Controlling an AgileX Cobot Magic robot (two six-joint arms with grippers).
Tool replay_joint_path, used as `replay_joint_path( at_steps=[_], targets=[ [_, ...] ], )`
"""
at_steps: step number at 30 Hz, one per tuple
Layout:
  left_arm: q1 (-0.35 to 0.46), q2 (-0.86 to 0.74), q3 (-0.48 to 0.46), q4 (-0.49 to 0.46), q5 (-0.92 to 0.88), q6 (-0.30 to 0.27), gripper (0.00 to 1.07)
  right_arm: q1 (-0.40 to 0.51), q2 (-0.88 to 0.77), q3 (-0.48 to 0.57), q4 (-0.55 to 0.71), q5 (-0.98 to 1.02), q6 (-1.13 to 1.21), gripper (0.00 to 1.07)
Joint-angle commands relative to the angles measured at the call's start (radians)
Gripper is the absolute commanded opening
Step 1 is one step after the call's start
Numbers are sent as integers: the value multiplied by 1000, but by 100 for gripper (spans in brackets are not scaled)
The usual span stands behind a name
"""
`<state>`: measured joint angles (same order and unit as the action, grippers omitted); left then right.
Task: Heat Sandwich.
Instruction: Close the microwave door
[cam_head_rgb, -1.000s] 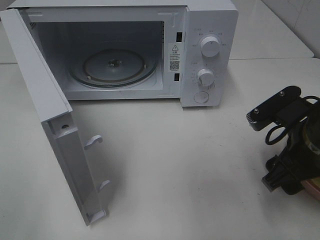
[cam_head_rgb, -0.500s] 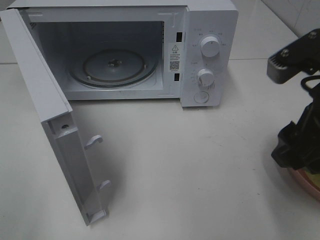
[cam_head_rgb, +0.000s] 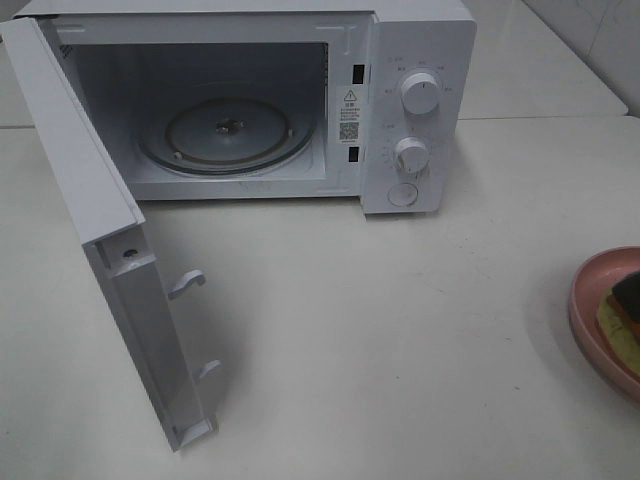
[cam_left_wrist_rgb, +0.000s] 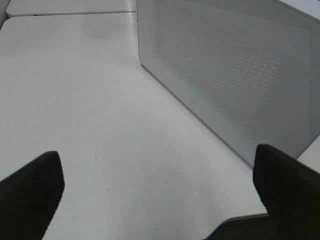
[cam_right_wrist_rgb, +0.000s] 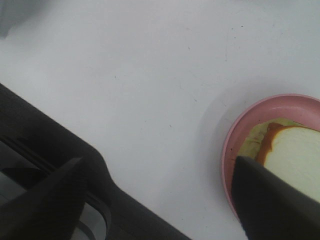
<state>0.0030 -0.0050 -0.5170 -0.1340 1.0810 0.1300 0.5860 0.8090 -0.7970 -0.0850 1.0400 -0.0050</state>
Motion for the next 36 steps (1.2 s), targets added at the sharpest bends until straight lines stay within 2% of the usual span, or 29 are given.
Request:
replay_joint_path(
  at_steps=[1, 4, 11, 17, 23, 26, 31, 36],
  targets=[
    [5, -6, 0, -7, -9, -3, 97, -4, -65, -4, 9, 48, -12, 76],
    [5, -6, 0, -7, -9, -3, 97, -4, -103, -3, 7, 71, -13, 77],
    [5, -6, 0, -7, -9, -3, 97, -7, -314, 37, -3, 84, -13, 77],
    [5, -6, 0, -7, -9, -3, 97, -159, -485, 128, -1, 78, -13, 76],
    [5, -6, 0, -7, -9, -3, 97, -258, -595, 191, 9, 37, -6, 76],
    [5, -6, 0, -7, -9, -3, 97, -329, -677, 239, 66, -7, -5, 76],
    [5, -6, 0, -7, -9, -3, 97, -392, -737, 300, 128, -40, -5, 76],
    [5, -6, 0, -7, -9, -3, 97, -438, -766, 302, 127, -42, -4, 76]
  ],
)
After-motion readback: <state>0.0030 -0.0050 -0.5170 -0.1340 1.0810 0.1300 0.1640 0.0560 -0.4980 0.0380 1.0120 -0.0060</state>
